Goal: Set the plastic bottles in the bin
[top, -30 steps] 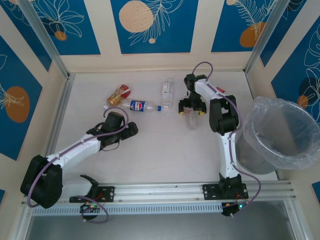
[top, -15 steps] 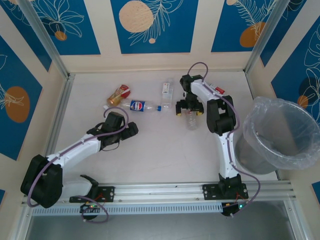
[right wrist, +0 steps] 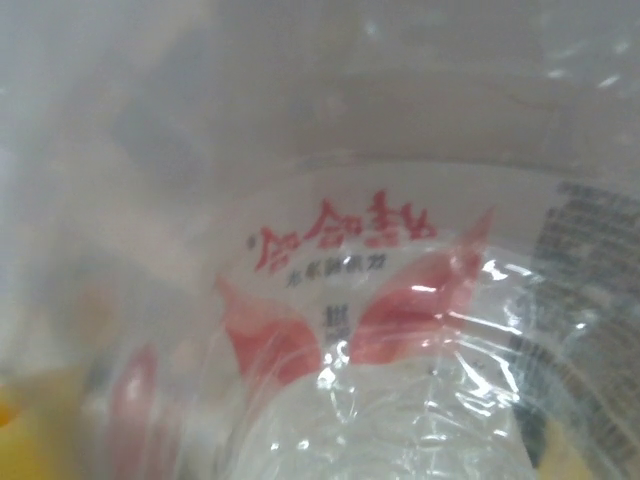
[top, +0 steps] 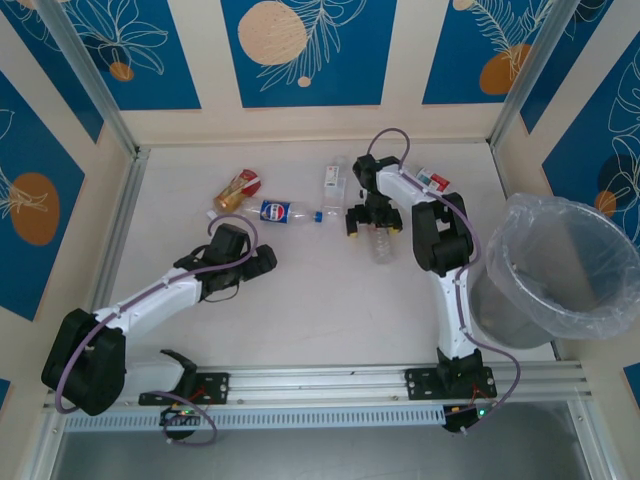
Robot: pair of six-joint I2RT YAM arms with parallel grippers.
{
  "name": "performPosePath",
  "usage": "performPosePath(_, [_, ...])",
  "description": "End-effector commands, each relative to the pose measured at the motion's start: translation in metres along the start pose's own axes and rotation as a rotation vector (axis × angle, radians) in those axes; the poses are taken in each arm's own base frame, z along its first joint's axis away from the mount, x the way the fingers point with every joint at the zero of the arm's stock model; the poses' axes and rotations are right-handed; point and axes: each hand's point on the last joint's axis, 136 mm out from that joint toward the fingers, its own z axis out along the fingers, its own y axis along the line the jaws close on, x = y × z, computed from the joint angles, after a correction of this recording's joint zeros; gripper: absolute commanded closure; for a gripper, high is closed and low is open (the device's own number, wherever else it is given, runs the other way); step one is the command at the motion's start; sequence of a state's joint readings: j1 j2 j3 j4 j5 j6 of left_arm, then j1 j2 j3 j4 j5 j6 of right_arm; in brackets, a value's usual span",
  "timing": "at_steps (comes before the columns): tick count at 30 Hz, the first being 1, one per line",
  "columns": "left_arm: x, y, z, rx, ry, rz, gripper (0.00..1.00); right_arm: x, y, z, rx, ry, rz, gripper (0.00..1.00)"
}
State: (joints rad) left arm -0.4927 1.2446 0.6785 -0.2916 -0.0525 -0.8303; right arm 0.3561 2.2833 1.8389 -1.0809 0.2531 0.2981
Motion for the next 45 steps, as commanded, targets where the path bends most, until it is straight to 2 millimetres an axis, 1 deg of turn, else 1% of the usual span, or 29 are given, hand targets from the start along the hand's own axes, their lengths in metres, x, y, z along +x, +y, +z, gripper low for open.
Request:
performPosePath(1, [-0.001,0.003,-0.003,0.002,-0.011,-0.003,0.0,0.066,0.036,0.028,-0.1,0.244,-0.044,0.03])
performPosePath(4, [-0.002,0.002,-0.001,0.002,-0.007,-0.004,0.0,0.079,0.044,0.044,-0.138,0.295,-0.044,0.05])
performPosePath(7, [-0.001,0.001,0.001,0.007,0.0,-0.007,0.0,0.087,0.047,0.059,-0.161,0.327,-0.04,0.05])
performPosePath(12, [-0.001,0.0,0.002,0.006,0.004,-0.006,0.0,0.095,0.043,0.071,-0.14,0.385,-0.05,0.06])
performPosePath(16, [-0.001,0.0,0.002,0.005,0.003,-0.008,0.0,0.115,0.045,0.079,-0.136,0.469,-0.076,0.07])
performPosePath(23, [0.003,0.005,0.004,-0.001,0.008,-0.014,0.0,0.142,0.048,0.096,-0.116,0.58,-0.088,0.07])
performPosePath(29, [0.003,0.008,0.002,-0.012,-0.002,-0.01,0.0,0.14,0.048,0.095,-0.113,0.567,-0.083,0.07])
performPosePath(34, [0.004,0.01,0.0,-0.017,-0.003,-0.007,0.0,0.121,0.049,0.077,-0.104,0.476,-0.082,0.11])
performPosePath(39, [0.003,0.009,-0.001,-0.014,-0.006,-0.013,0.0,0.105,0.051,0.06,-0.105,0.407,-0.073,0.26])
performPosePath(45, [0.002,0.009,-0.001,-0.015,-0.006,-0.013,0.0,0.092,0.051,0.046,-0.126,0.333,-0.047,0.34])
